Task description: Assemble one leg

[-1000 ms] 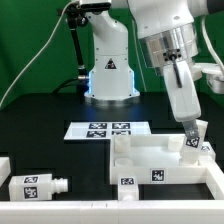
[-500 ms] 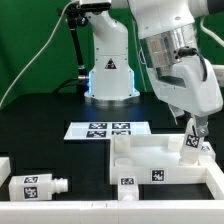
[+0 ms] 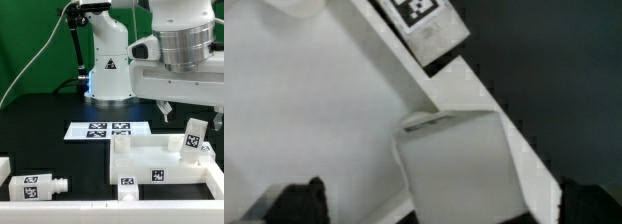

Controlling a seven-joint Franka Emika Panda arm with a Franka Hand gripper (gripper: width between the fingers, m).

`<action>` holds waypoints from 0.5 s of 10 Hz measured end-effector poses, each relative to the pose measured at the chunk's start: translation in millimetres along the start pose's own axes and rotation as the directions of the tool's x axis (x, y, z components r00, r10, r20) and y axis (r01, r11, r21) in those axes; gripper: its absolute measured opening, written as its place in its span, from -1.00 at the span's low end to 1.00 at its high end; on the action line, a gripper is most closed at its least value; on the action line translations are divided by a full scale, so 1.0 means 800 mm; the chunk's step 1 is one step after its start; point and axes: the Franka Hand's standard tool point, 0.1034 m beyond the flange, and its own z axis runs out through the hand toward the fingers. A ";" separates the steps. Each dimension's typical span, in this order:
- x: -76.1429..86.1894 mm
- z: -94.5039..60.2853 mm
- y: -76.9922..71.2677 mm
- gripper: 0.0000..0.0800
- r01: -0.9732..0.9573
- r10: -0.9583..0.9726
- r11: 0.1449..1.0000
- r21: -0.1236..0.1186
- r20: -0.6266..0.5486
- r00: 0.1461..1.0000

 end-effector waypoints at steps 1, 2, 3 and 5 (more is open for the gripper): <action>0.001 0.000 0.001 0.62 0.058 -0.058 0.998 0.001 -0.001 0.998; 0.001 0.000 0.001 0.62 0.117 -0.117 0.993 0.001 -0.001 0.993; 0.001 0.000 0.001 0.62 0.153 -0.153 0.988 0.002 0.000 0.988; -0.004 0.001 -0.004 0.62 0.184 -0.184 0.983 -0.022 -0.009 0.983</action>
Offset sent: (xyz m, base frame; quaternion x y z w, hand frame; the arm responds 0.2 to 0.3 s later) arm 0.0000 0.0000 0.0000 0.0000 0.0000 0.0000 1.0000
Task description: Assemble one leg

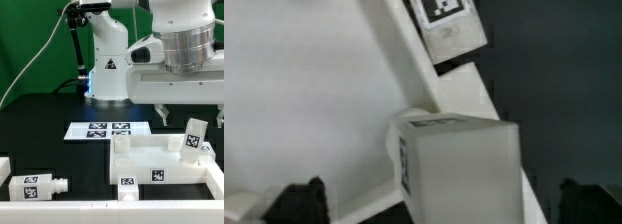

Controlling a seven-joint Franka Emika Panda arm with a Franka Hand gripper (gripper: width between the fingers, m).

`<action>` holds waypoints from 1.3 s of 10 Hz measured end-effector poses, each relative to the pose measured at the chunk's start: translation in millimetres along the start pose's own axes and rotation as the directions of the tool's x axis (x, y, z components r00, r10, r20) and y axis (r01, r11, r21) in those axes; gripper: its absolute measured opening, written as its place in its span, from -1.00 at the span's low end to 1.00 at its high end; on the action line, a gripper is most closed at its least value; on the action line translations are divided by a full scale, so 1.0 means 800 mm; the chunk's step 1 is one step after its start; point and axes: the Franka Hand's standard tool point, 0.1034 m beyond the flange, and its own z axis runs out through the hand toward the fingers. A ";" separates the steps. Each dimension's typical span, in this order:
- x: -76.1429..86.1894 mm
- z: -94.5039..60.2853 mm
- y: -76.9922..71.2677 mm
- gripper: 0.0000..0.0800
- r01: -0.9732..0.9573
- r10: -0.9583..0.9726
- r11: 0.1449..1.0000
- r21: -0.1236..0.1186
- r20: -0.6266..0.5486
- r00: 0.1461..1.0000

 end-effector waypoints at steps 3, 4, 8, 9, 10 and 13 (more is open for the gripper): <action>-0.011 0.009 -0.007 0.62 0.107 -0.109 0.991 -0.075 -0.017 0.994; -0.012 0.011 -0.007 0.62 0.112 -0.114 0.991 -0.076 -0.014 0.993; -0.007 0.009 -0.001 -0.04 0.148 -0.150 0.986 -0.075 -0.012 0.989; -0.005 0.007 0.002 -0.29 0.163 -0.164 0.984 -0.075 -0.012 0.986; -0.005 0.008 0.000 -0.29 0.161 -0.163 0.984 -0.075 -0.013 0.987; -0.005 0.008 0.001 -0.29 0.161 -0.162 0.984 -0.075 -0.013 0.987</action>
Offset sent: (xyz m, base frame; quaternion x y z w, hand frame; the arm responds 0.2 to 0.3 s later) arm -0.0030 -0.0110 -0.0089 -0.0703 0.0378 -0.0613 0.9949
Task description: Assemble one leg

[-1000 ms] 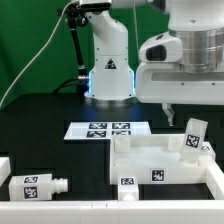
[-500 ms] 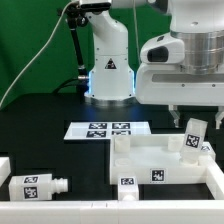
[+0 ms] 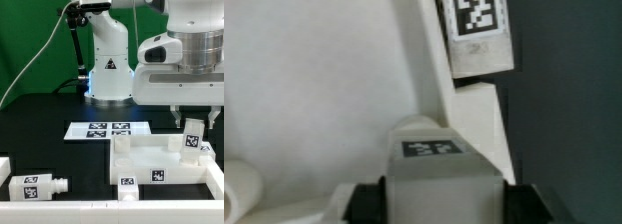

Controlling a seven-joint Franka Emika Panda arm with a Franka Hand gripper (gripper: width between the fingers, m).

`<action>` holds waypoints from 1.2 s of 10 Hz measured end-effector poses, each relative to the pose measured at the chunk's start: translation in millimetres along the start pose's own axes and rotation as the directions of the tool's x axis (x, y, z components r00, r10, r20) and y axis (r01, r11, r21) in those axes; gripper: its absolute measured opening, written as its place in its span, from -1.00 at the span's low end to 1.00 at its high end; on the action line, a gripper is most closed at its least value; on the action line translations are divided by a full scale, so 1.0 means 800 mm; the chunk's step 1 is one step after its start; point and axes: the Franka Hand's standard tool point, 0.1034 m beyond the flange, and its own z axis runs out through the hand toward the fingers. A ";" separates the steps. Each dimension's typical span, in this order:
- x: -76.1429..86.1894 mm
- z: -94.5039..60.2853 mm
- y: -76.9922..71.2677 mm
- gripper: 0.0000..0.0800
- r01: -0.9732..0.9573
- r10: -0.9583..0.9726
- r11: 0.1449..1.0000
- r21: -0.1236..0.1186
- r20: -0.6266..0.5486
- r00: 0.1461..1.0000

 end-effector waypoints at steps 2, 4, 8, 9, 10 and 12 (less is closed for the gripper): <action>0.000 0.000 0.000 -0.29 -0.010 0.010 1.000 0.000 0.000 1.000; 0.001 0.000 0.000 -0.29 -0.147 0.147 0.989 0.026 0.004 0.989; 0.005 0.000 0.004 -0.29 -0.590 0.585 0.802 0.098 0.077 0.808; 0.005 0.001 0.003 -0.29 -0.692 0.685 0.717 0.089 0.093 0.722; 0.005 0.001 0.001 -0.29 -0.778 0.769 0.623 0.085 0.117 0.628; 0.003 0.002 -0.003 -0.29 -0.869 0.859 0.491 0.058 0.134 0.494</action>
Offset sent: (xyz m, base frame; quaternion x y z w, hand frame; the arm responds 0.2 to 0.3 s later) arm -0.0067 -0.0119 -0.0070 0.0336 -0.0111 0.2765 0.9604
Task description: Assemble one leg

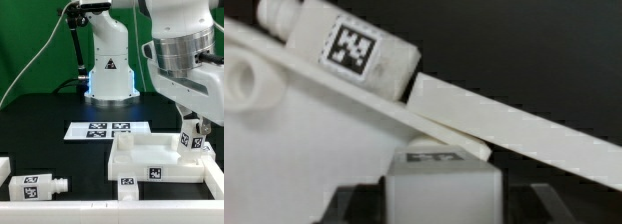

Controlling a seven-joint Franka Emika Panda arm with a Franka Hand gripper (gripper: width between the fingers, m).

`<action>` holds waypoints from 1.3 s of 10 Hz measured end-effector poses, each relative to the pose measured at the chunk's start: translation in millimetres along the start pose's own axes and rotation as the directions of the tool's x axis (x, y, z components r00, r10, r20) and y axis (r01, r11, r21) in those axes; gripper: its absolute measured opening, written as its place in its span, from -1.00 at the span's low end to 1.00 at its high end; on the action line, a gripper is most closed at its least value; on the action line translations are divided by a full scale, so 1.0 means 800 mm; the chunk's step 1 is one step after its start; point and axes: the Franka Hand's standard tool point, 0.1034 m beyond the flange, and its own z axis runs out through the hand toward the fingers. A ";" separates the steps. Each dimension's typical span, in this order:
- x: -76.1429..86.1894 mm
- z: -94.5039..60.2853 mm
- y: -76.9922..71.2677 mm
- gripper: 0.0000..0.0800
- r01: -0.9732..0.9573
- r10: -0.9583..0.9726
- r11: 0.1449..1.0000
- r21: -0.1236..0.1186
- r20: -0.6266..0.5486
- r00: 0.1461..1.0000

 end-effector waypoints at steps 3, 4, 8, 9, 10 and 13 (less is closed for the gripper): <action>0.002 0.001 0.000 0.22 0.141 -0.142 0.990 -0.011 -0.020 0.990; 0.001 0.001 0.000 0.22 0.189 -0.189 0.982 -0.012 -0.020 0.982; 0.002 0.001 0.001 0.62 0.465 -0.466 0.885 -0.018 -0.015 0.885; 0.004 0.001 0.002 0.62 0.580 -0.581 0.814 -0.035 -0.024 0.814; 0.007 0.001 0.003 0.62 0.696 -0.699 0.715 -0.072 -0.039 0.714; 0.013 -0.003 0.001 0.62 0.899 -0.910 0.414 -0.144 -0.036 0.413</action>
Offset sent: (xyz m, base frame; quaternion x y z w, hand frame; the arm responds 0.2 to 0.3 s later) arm 0.0053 -0.0016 0.0018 -0.0110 0.0356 -0.1431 0.9890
